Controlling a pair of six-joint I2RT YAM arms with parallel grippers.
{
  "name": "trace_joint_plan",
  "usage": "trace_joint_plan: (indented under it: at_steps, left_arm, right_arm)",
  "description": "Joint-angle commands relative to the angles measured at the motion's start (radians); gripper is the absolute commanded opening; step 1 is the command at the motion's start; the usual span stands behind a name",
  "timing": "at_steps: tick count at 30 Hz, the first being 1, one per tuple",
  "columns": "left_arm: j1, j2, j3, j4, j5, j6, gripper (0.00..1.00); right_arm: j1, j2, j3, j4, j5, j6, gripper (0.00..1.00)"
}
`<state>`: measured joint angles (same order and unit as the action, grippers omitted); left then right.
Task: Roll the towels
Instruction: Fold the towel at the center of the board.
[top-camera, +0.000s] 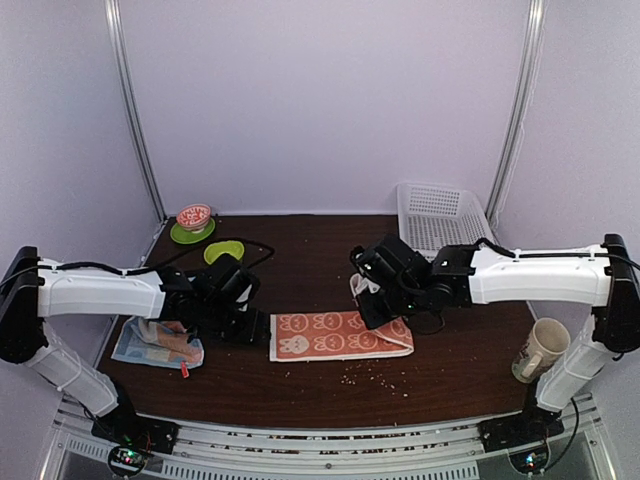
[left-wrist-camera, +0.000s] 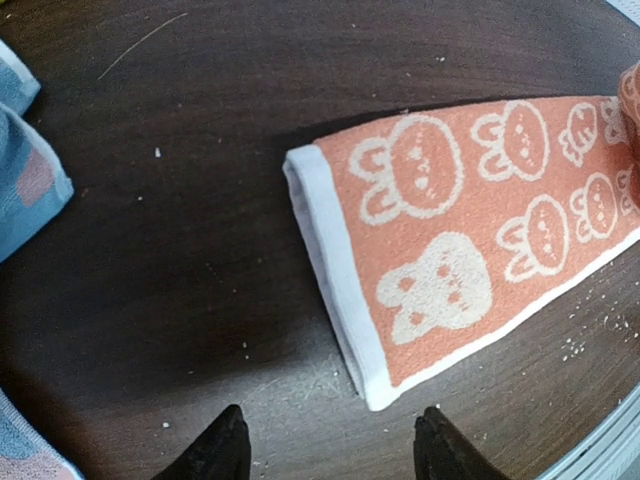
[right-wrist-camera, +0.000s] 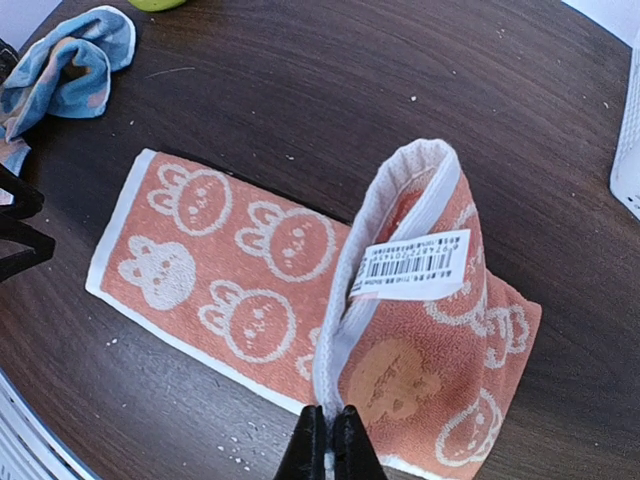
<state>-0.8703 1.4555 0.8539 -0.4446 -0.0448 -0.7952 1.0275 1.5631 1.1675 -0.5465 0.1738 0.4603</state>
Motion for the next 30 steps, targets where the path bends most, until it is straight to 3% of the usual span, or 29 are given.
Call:
trace_joint_plan:
  at_steps: [1, 30]
  left_arm:
    - [0.014, -0.049, -0.047, 0.018, -0.043, -0.039, 0.58]
    - [0.027, -0.059, -0.131, 0.064, -0.029, -0.058, 0.55]
  right_arm:
    - [0.029, 0.054, 0.071, 0.045, -0.011, 0.020, 0.00]
    - [0.119, 0.286, 0.290, 0.049, -0.065, 0.015, 0.00]
